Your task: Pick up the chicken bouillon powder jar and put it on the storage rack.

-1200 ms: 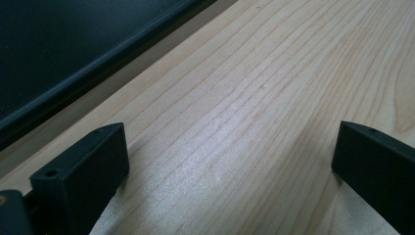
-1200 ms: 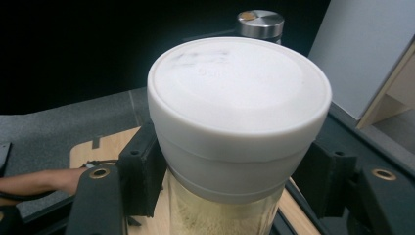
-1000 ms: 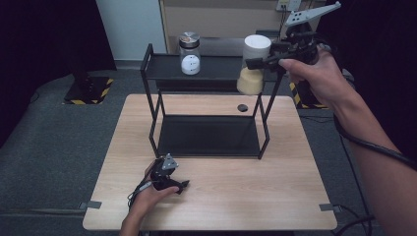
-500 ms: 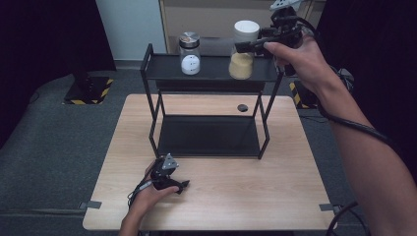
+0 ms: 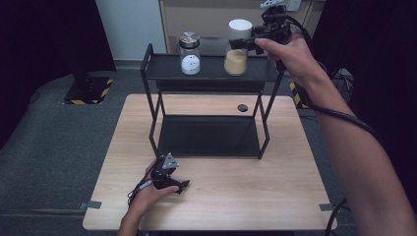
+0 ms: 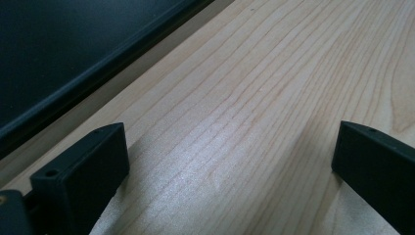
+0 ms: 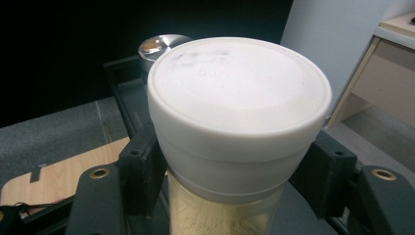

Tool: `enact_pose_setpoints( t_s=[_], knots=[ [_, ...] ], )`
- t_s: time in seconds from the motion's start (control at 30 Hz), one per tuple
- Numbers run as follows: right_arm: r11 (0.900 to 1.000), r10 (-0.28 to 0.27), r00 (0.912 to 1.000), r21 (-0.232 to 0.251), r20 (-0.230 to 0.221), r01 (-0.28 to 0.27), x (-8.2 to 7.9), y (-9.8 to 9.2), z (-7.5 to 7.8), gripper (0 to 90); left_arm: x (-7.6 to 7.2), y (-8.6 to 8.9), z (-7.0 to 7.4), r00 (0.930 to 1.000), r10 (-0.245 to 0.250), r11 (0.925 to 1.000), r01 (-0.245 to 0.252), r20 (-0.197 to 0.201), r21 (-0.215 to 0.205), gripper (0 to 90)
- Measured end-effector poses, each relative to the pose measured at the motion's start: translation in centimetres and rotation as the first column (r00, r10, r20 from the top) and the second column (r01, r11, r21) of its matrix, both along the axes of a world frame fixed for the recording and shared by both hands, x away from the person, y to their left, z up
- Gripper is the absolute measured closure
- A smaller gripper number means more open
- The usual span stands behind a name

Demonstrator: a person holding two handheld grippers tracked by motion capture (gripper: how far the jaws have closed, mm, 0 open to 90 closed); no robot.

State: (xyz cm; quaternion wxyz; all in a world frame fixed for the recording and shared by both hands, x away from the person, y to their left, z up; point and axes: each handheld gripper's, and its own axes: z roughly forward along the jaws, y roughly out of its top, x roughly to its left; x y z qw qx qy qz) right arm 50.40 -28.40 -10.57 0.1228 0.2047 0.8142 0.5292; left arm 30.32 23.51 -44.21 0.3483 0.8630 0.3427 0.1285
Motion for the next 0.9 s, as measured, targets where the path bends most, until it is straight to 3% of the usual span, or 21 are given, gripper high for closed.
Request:
enact_pose_setpoints(
  t_s=[0.9],
  knots=[
    [0.999,-0.011,0.9999,-0.032,-0.011,0.01,1.1,0.9,-1.1,35.9,0.0,0.0,0.0,1.0,-0.002,1.0,0.002,0.0,-0.002,0.0]
  ],
)
